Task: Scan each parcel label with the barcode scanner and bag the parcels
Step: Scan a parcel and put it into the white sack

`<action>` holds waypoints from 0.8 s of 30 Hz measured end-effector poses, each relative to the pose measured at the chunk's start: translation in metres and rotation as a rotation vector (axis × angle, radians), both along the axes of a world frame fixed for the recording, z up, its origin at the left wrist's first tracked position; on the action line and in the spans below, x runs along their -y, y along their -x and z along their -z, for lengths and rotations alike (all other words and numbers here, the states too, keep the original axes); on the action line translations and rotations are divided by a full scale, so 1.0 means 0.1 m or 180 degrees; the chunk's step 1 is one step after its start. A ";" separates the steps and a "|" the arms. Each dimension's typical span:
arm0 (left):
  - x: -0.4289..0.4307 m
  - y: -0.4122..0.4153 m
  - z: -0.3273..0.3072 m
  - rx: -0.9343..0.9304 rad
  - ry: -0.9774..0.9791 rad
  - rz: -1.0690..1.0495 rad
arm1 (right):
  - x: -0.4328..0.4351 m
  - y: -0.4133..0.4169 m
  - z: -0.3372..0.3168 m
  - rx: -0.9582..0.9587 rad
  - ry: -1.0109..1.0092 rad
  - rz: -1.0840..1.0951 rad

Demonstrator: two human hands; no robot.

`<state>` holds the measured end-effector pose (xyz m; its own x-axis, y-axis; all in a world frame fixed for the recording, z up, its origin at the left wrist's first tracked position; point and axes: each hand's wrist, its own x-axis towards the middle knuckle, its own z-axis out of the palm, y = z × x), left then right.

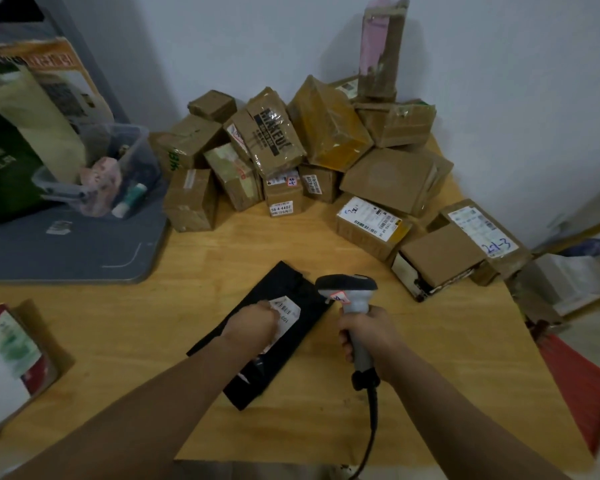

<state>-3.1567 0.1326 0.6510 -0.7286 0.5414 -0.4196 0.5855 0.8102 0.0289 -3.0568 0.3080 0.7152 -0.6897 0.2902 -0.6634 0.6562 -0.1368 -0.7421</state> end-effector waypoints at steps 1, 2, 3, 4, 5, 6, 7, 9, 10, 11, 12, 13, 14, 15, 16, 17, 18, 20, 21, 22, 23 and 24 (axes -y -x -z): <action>0.05 0.02 0.04 -0.0015 -0.0232 0.0162 | 0.02 0.01 0.01 0.0023 0.0005 -0.0042; 0.11 0.05 0.09 0.0058 -0.0308 0.0214 | 0.03 0.01 0.01 0.0050 -0.0001 -0.0078; 0.16 0.10 0.19 -0.0033 -0.0573 0.0376 | 0.05 0.01 0.01 0.0080 -0.0004 -0.0106; 0.18 0.12 0.18 0.0128 -0.0673 0.0386 | 0.06 0.01 0.01 0.0103 -0.0001 -0.0126; 0.18 0.13 0.12 0.0246 -0.0602 0.0322 | 0.06 0.01 0.01 0.0114 0.0001 -0.0144; 0.18 0.14 0.11 0.0369 -0.0372 0.0118 | 0.07 0.01 0.01 0.0113 -0.0006 -0.0153; 0.18 0.14 0.08 0.0554 -0.0143 -0.0159 | 0.07 0.00 0.01 0.0106 -0.0021 -0.0154; 0.13 0.09 0.04 0.0586 -0.0042 -0.0433 | 0.08 0.01 0.00 0.0088 -0.0065 -0.0151; 0.10 0.04 0.04 0.0569 -0.0089 -0.0488 | 0.08 0.01 -0.01 0.0088 -0.0089 -0.0157; 0.08 -0.01 0.03 0.0577 -0.0051 -0.0489 | 0.09 0.01 -0.03 0.0100 -0.0106 -0.0177; 0.06 -0.06 0.05 0.0635 0.0002 -0.0510 | 0.10 0.02 -0.05 0.0122 -0.0111 -0.0213; 0.06 -0.09 0.06 0.0710 0.0025 -0.0540 | 0.11 0.02 -0.07 0.0151 -0.0109 -0.0259; 0.06 -0.10 0.07 0.0750 0.0005 -0.0548 | 0.12 0.01 -0.09 0.0182 -0.0108 -0.0314; 0.06 -0.10 0.06 0.0787 -0.0029 -0.0531 | 0.14 0.00 -0.10 0.0215 -0.0114 -0.0382; 0.07 -0.09 0.04 0.0807 -0.0063 -0.0518 | 0.17 -0.01 -0.12 0.0249 -0.0132 -0.0460; 0.09 -0.09 0.04 0.0806 -0.0088 -0.0508 | 0.19 -0.02 -0.13 0.0279 -0.0162 -0.0541; 0.11 -0.09 0.04 0.0811 -0.0118 -0.0511 | 0.22 -0.04 -0.14 0.0304 -0.0205 -0.0616; 0.16 -0.11 0.07 0.0776 -0.0200 -0.0572 | 0.27 -0.06 -0.17 0.0331 -0.0300 -0.0736; 0.19 -0.12 0.08 0.0662 -0.0238 -0.0615 | 0.30 -0.06 -0.19 0.0333 -0.0337 -0.0778; 0.22 -0.13 0.09 0.0477 -0.0217 -0.0640 | 0.32 -0.06 -0.22 0.0333 -0.0369 -0.0803; 0.25 -0.14 0.09 0.0287 -0.0155 -0.0651 | 0.34 -0.06 -0.24 0.0338 -0.0413 -0.0814; 0.27 -0.15 0.08 0.0121 -0.0090 -0.0660 | 0.36 -0.05 -0.27 0.0351 -0.0473 -0.0824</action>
<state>-3.1414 0.1057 0.6430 -0.8096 0.3935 -0.4356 0.4042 0.9118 0.0724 -3.0519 0.2722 0.7420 -0.6796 0.2138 -0.7018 0.7327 0.1498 -0.6639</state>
